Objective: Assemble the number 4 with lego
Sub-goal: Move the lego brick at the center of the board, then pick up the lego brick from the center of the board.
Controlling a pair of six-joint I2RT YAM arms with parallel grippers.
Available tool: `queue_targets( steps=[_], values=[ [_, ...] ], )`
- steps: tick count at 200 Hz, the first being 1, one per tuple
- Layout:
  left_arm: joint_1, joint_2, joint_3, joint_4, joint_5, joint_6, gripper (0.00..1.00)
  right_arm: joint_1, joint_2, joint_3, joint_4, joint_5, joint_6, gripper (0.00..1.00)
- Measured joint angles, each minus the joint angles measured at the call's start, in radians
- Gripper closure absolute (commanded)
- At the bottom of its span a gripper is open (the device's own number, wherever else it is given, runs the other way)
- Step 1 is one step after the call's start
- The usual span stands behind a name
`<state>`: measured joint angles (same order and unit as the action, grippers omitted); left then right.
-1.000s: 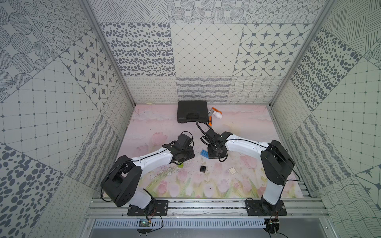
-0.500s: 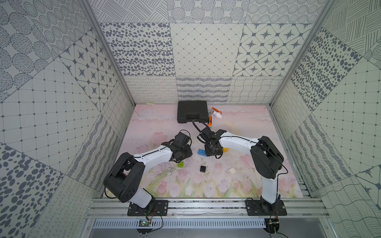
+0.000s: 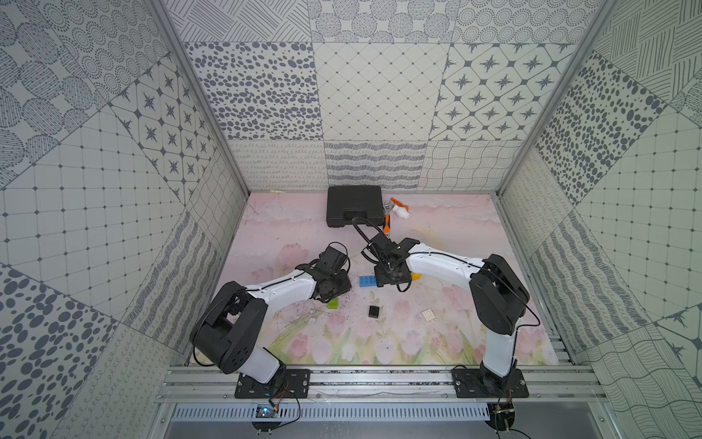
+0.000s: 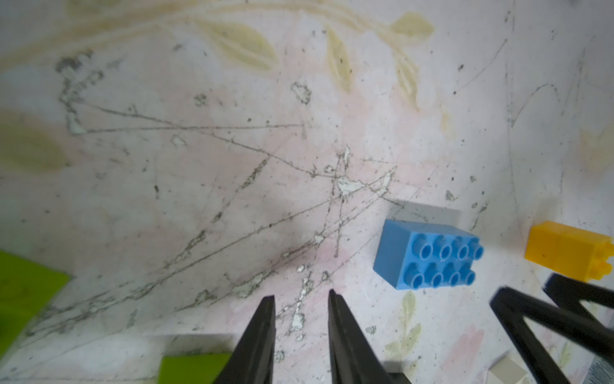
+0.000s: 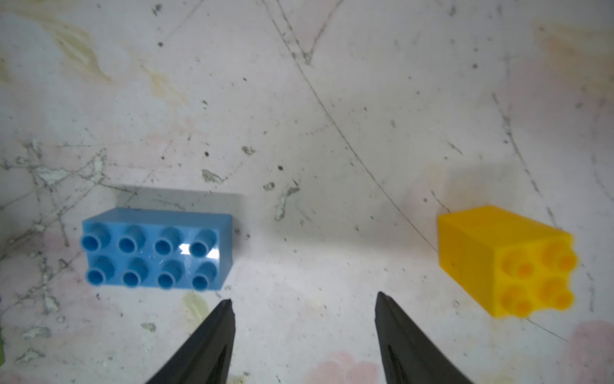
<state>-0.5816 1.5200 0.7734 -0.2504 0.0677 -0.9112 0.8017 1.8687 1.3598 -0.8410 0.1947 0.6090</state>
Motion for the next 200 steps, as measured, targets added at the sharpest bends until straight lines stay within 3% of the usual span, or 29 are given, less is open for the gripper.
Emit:
queue_targets(
  steps=[42, 77, 140, 175, 200],
  values=[
    [0.007, 0.049, 0.027, 0.002, 0.006, 0.007, 0.71, 0.016, -0.349, -0.215, -0.080, 0.068, 0.044, 0.02],
    [0.010, 0.123, 0.076, 0.026, 0.027, 0.010, 0.72, 0.033, -0.521, -0.394, -0.121, 0.094, 0.076, 0.05],
    [0.014, 0.204, 0.137, 0.105, 0.070, 0.025, 0.72, 0.074, -0.469, -0.438, -0.086, -0.012, 0.110, 0.08],
    [0.014, 0.222, 0.140, 0.151, 0.100, 0.029, 0.72, 0.023, -0.446, -0.504, -0.063, -0.027, 0.111, 0.09],
    [0.014, 0.227, 0.140, 0.170, 0.113, 0.031, 0.72, -0.019, -0.391, -0.511, -0.030, -0.048, 0.085, 0.15]
  ],
)
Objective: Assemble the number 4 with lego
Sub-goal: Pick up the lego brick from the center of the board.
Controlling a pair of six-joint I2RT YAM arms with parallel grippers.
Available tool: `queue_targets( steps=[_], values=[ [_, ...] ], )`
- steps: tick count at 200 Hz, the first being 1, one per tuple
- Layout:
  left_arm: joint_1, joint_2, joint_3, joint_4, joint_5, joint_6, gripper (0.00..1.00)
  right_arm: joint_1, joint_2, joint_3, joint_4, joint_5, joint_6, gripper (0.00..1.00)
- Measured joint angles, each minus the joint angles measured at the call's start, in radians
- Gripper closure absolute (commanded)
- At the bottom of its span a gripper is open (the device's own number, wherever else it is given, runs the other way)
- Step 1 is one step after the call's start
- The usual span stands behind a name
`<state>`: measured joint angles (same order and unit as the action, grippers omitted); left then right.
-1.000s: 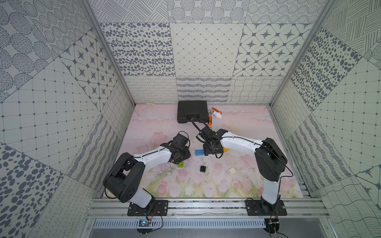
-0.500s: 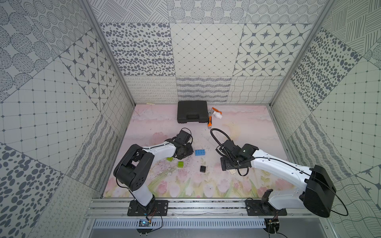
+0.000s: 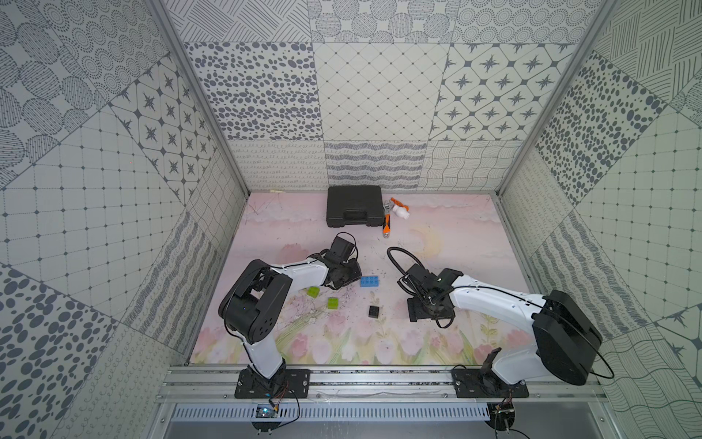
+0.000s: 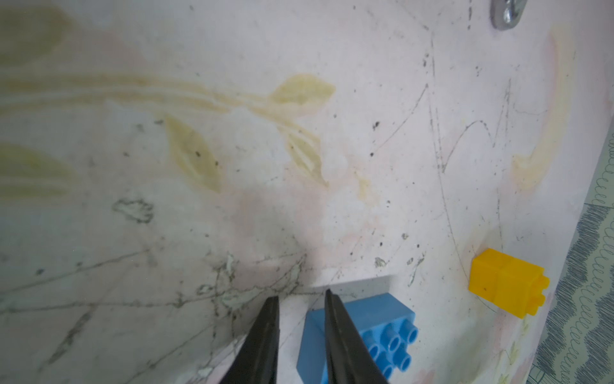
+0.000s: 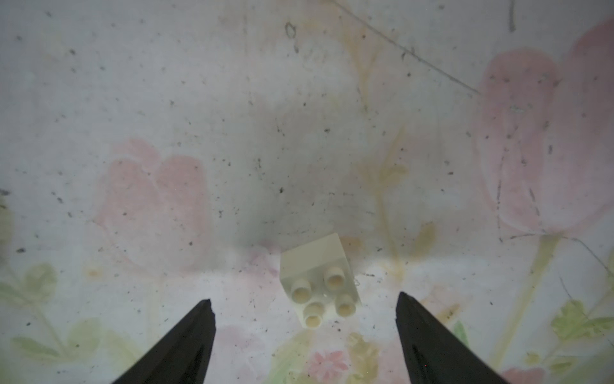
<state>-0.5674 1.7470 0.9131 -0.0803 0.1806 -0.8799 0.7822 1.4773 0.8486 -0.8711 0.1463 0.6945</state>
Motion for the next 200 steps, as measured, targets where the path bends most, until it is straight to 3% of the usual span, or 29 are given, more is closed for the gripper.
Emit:
queue_targets(
  steps=[34, 95, 118, 154, 200],
  values=[
    [0.001, -0.009, -0.010, 0.007, 0.004, 0.000, 0.71, -0.017, 0.068, 0.000, 0.033, -0.016, -0.032, 0.28],
    [0.010, -0.070, -0.050, -0.048, -0.005, -0.003, 0.70, -0.017, 0.058, -0.024, 0.051, -0.029, -0.047, 0.49],
    [0.012, -0.089, -0.071, -0.067, -0.008, -0.003, 0.70, -0.017, 0.036, -0.029, 0.047, -0.030, -0.055, 0.62],
    [0.012, -0.110, -0.091, -0.079, -0.008, -0.003, 0.70, -0.008, -0.015, 0.011, 0.029, -0.032, -0.060, 0.67],
    [0.013, -0.087, -0.089, -0.042, 0.024, -0.011, 0.73, -0.006, 0.114, 0.322, 0.028, -0.043, -0.125, 0.68]
  ],
)
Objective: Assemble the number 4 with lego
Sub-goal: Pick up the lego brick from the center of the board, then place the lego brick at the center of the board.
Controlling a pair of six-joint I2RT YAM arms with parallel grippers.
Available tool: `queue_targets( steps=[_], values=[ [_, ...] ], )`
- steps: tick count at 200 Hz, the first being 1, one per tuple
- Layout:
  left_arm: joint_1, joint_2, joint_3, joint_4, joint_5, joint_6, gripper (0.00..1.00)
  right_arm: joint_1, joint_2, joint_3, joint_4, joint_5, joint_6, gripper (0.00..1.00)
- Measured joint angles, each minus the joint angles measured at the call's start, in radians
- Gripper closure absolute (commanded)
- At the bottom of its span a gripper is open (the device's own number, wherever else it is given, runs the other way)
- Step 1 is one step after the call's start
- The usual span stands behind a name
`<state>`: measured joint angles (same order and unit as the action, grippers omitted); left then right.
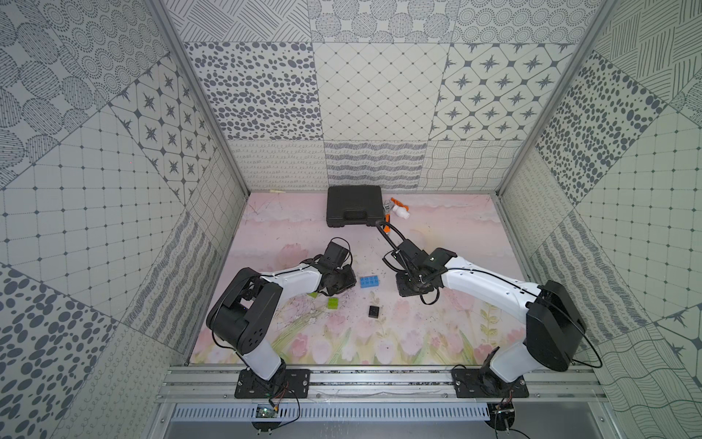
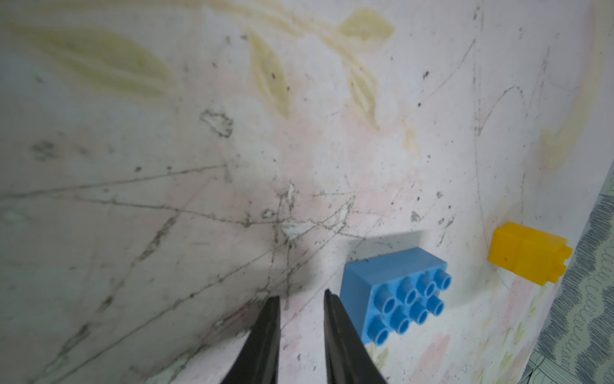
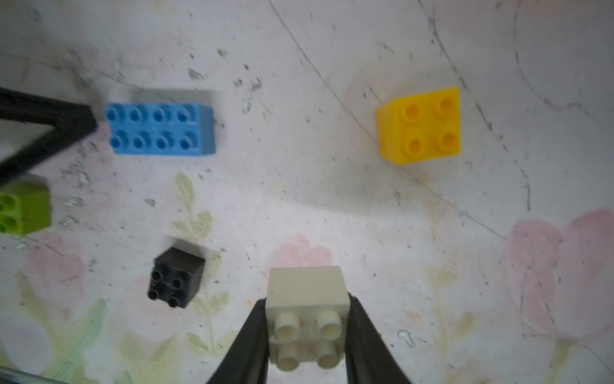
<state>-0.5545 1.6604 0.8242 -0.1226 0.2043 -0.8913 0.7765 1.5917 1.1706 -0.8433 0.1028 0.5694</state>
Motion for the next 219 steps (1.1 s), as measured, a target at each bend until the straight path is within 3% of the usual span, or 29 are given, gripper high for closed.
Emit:
queue_targets(
  steps=[36, 70, 152, 177, 198, 219],
  values=[
    [0.000, 0.028, 0.012, 0.049, 0.031, -0.011, 0.73, 0.001, 0.187, 0.174, 0.014, -0.012, -0.054, 0.68],
    [0.000, 0.047, 0.023, 0.071, 0.053, -0.015, 0.74, 0.001, 0.324, 0.240, 0.016, -0.017, -0.074, 0.68],
    [0.000, 0.056, 0.023, 0.093, 0.073, -0.017, 0.74, 0.001, 0.386, 0.246, 0.026, -0.008, -0.053, 0.66],
    [0.000, 0.055, 0.020, 0.096, 0.076, -0.018, 0.74, 0.001, 0.402, 0.253, 0.024, 0.001, -0.025, 0.56],
    [0.000, 0.051, 0.014, 0.101, 0.075, -0.019, 0.74, -0.002, 0.407, 0.255, 0.018, 0.017, -0.004, 0.37],
    [0.000, 0.045, 0.007, 0.104, 0.074, -0.021, 0.74, -0.008, 0.406, 0.254, 0.003, 0.035, 0.010, 0.26]
  ],
)
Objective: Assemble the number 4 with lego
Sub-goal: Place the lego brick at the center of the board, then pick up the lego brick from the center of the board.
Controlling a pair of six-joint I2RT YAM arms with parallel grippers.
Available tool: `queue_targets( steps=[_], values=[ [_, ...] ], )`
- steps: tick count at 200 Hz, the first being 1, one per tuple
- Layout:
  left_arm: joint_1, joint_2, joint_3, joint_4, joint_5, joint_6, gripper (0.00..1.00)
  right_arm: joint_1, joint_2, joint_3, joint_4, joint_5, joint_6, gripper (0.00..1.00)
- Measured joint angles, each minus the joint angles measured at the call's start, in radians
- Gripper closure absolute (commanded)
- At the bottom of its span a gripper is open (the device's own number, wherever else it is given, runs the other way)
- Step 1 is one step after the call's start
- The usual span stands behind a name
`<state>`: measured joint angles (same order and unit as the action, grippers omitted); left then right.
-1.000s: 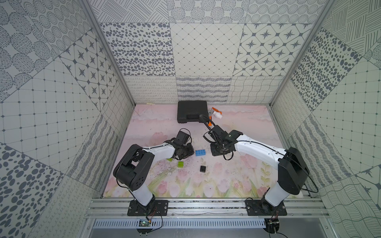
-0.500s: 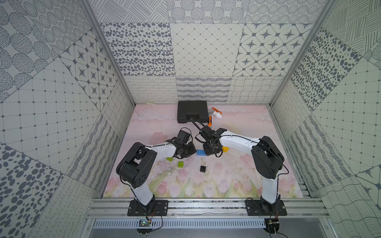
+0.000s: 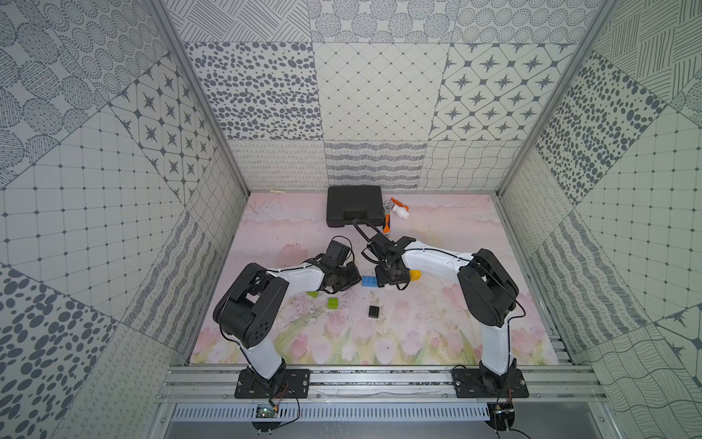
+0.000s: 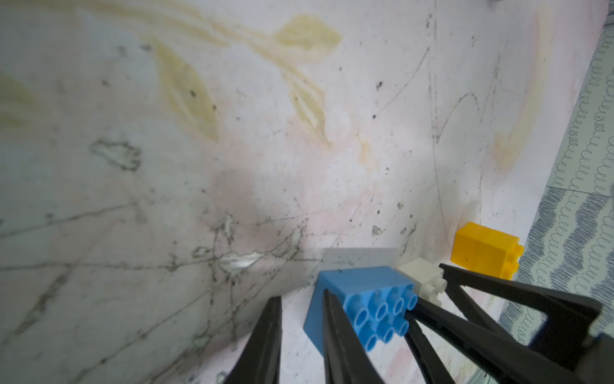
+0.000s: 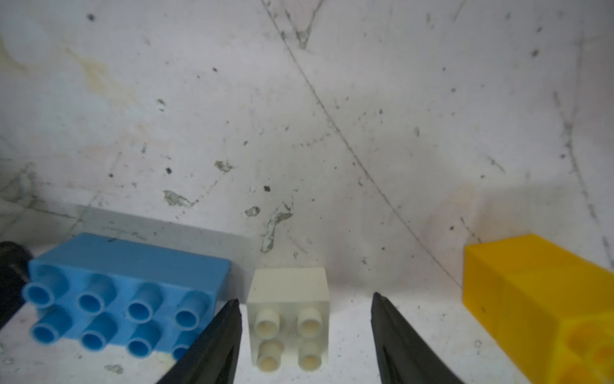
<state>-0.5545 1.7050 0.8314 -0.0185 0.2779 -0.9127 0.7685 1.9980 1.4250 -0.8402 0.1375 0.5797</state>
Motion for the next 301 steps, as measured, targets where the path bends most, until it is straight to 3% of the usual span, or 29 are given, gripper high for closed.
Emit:
queue_targets(
  steps=[20, 58, 98, 125, 180, 223, 301],
  values=[
    [0.000, -0.011, -0.006, -0.010, -0.001, 0.000, 0.72, 0.003, -0.016, -0.002, -0.021, 0.025, 0.019, 0.16],
    [0.000, -0.076, -0.026, -0.072, -0.024, -0.008, 0.59, 0.084, -0.179, -0.034, -0.072, 0.075, 0.074, 0.08],
    [0.010, -0.220, -0.046, -0.163, -0.087, -0.018, 0.63, 0.237, -0.284, -0.082, -0.046, 0.040, 0.121, 0.08],
    [0.058, -0.394, -0.088, -0.275, -0.184, -0.046, 0.66, 0.318, -0.166, 0.035, -0.047, -0.013, 0.118, 0.07],
    [0.258, -0.660, -0.200, -0.489, -0.301, -0.106, 0.74, 0.379, 0.190, 0.481, -0.104, -0.047, 0.076, 0.07],
    [0.327, -0.702, -0.275, -0.561, -0.314, -0.135, 0.75, 0.389, 0.364, 0.700, -0.232, -0.014, 0.068, 0.20],
    [0.346, -0.699, -0.301, -0.586, -0.306, -0.146, 0.77, 0.382, 0.415, 0.754, -0.322, 0.013, 0.102, 0.38]
  ],
)
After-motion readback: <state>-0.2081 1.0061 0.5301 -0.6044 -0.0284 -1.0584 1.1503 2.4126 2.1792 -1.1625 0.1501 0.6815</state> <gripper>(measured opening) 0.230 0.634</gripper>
